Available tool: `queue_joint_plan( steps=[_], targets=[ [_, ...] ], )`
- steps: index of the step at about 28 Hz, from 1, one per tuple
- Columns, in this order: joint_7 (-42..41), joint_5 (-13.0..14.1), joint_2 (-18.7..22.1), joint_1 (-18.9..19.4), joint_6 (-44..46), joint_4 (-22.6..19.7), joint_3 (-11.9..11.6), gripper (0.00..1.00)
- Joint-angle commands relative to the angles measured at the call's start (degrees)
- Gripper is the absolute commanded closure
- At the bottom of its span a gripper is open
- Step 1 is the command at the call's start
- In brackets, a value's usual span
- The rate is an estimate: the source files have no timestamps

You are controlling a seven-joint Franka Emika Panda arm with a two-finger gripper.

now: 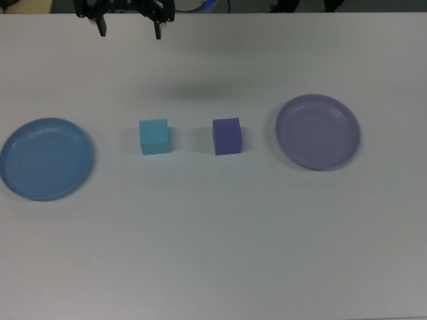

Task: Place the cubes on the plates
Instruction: 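Move the gripper over the light blue cube and lower it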

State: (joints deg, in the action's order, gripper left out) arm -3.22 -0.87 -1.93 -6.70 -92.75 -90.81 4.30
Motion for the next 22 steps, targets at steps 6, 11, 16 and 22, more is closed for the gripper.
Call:
queue_joint_plan(
  steps=[6, 11, 16, 22],
  targets=[
    [-2.0, 1.6, -3.4, -1.2, 0.8, 0.2, -0.5, 0.00],
    [-4.5, 1.6, -6.1, -0.9, -3.3, -1.7, -0.1, 0.00],
    [-4.9, 1.1, -7.8, -0.1, -12.0, -7.5, 0.1, 0.00],
    [-4.3, -1.5, -10.3, 2.7, -22.4, -16.1, 0.0, 0.00]
  ],
)
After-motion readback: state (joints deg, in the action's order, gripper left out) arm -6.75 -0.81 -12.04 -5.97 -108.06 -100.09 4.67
